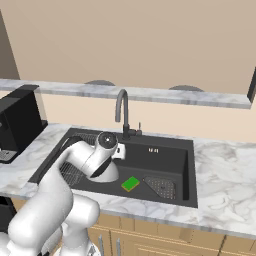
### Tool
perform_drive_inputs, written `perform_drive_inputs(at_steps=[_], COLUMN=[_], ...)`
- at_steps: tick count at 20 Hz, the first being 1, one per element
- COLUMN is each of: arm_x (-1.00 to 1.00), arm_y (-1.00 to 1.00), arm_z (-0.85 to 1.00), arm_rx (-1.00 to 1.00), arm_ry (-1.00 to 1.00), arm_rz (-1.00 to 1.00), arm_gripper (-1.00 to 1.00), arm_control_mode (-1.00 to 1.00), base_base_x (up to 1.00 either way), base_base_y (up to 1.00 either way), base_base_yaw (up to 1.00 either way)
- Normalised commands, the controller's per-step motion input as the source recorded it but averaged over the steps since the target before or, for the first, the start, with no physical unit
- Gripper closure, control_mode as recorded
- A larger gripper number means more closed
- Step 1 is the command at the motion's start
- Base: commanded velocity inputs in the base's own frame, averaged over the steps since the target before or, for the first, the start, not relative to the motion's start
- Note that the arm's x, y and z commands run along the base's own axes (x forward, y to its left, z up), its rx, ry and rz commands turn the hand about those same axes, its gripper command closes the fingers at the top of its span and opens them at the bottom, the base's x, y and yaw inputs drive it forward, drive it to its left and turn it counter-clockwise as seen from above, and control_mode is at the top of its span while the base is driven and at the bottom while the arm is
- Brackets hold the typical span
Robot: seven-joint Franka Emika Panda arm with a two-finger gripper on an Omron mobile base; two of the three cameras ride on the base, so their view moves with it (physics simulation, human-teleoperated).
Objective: Open the cabinet, pick the kettle from the cabinet, and place it in the sink.
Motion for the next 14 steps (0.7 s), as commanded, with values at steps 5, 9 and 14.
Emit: perform_drive_inputs(at_steps=[5, 9, 14], arm_x=[0.01, 0.0, 0.0], arm_y=[0.04, 0.0, 0.01], arm_z=[-0.27, -0.28, -0.3], arm_rx=[0.0, 0.0, 0.0], arm_ry=[0.0, 0.0, 0.0], arm_rz=[0.0, 0.0, 0.0], arm_gripper=[1.0, 1.0, 1.0], arm_control_mode=[-1.0, -1.0, -1.0], base_base_x=[0.0, 0.0, 0.0], base_base_y=[0.0, 0.0, 0.0], base_base_yaw=[0.0, 0.0, 0.0])
